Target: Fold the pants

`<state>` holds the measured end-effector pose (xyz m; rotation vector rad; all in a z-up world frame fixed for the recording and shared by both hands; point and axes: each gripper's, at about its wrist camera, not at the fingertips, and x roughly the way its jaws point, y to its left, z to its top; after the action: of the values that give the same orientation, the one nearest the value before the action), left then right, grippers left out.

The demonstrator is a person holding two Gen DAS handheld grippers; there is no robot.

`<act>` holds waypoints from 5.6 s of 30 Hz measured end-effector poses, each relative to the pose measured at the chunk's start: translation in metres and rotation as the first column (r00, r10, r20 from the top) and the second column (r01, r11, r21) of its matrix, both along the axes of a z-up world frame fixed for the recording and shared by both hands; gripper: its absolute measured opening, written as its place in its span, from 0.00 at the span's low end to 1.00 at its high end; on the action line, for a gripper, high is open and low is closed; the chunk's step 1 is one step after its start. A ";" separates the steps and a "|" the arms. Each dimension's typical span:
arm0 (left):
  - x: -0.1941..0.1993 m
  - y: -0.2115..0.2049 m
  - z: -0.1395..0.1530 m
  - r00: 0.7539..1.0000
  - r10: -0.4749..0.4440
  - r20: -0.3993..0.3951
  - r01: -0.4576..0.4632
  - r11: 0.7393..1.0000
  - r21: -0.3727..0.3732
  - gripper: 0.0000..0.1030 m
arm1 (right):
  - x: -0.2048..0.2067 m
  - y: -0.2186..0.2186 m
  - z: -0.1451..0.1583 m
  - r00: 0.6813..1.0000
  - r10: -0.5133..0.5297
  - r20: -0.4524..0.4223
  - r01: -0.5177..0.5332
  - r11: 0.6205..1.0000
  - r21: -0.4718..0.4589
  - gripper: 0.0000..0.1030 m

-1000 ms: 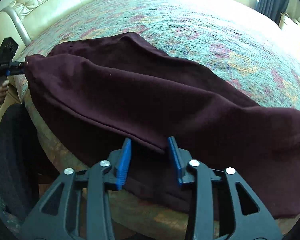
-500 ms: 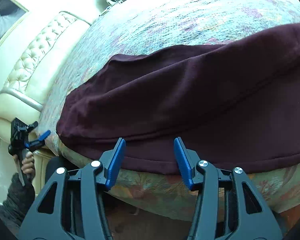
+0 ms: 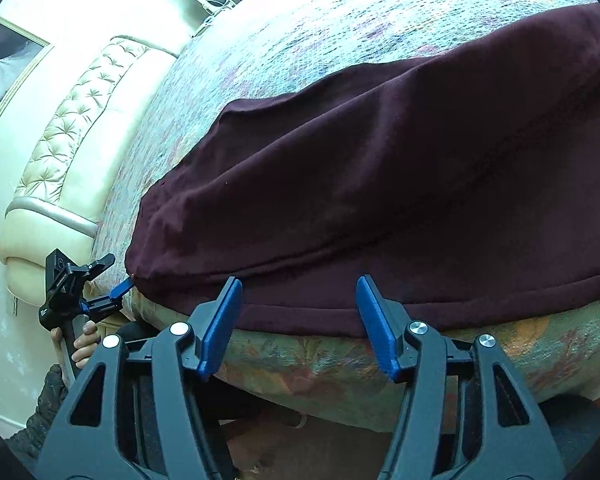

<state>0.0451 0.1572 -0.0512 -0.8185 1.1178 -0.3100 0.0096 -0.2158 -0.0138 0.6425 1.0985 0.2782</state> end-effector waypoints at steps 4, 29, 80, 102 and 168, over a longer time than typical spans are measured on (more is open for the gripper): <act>0.000 0.012 -0.004 0.999 0.047 -0.009 -0.047 0.999 -0.027 0.68 | -0.001 -0.003 -0.003 1.000 -0.029 -0.012 0.029 0.999 0.036 0.60; 0.010 0.017 0.023 0.994 0.113 0.001 -0.113 0.987 0.110 0.20 | -0.008 -0.026 -0.010 0.921 -0.380 -0.091 0.390 0.896 0.211 0.09; 0.004 -0.024 0.026 0.993 0.049 0.108 -0.083 0.937 0.338 0.76 | -0.038 -0.361 0.060 0.585 -0.794 0.163 0.781 0.606 0.150 0.07; -0.001 -0.021 0.021 0.993 0.061 0.099 -0.088 0.950 0.299 0.80 | -0.136 -0.361 -0.032 0.474 -0.877 -0.071 0.846 0.432 0.311 0.23; 0.018 -0.079 0.026 0.977 -0.156 0.147 0.051 0.835 0.549 0.81 | -0.126 -0.434 -0.032 0.452 -0.891 -0.052 0.887 0.443 0.130 0.50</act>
<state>0.0630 0.0781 -0.0250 -0.2152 1.0020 -0.1397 -0.1165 -0.6498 -0.0454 1.2667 0.5708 -0.5890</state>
